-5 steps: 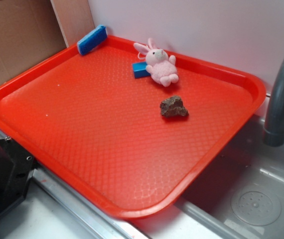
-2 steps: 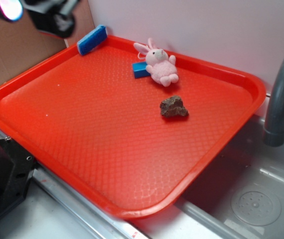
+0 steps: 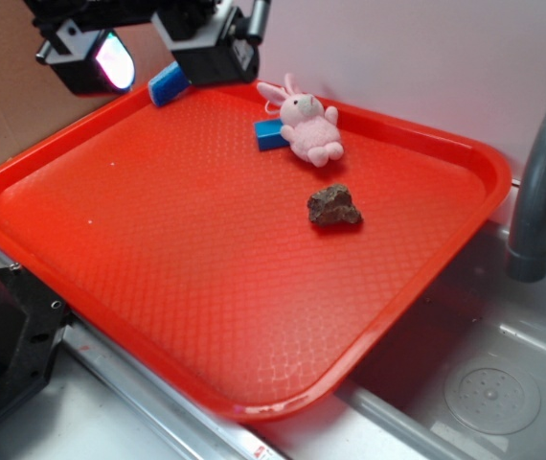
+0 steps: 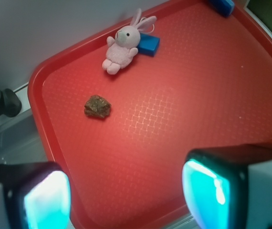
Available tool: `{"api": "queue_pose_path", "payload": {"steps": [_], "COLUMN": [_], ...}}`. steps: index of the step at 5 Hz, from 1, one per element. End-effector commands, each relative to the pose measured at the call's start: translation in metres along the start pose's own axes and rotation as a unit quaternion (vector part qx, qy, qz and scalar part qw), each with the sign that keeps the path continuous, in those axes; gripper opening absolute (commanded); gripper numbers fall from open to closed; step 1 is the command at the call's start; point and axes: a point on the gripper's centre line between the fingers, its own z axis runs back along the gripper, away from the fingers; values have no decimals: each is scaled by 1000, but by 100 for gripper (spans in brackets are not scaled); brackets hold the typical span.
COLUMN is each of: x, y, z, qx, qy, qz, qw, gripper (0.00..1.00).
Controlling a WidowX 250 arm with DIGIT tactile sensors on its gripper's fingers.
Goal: Grab the rock.
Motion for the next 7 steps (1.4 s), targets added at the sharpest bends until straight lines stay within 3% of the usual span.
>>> {"api": "queue_pose_path", "payload": {"steps": [1, 2, 3, 4, 6, 7], "x": [10, 33, 46, 55, 66, 68], "y": [-6, -21, -35, -38, -35, -39], "z": [8, -31, -53, -78, -119, -150], "qx": [-11, 18, 2, 1, 22, -3], "qy": [-8, 12, 2, 21, 40, 60], "qz": [5, 35, 54, 61, 63, 53], "qw": [1000, 999, 999, 998, 997, 997], "gripper": [100, 100, 100, 100, 100, 100]}}
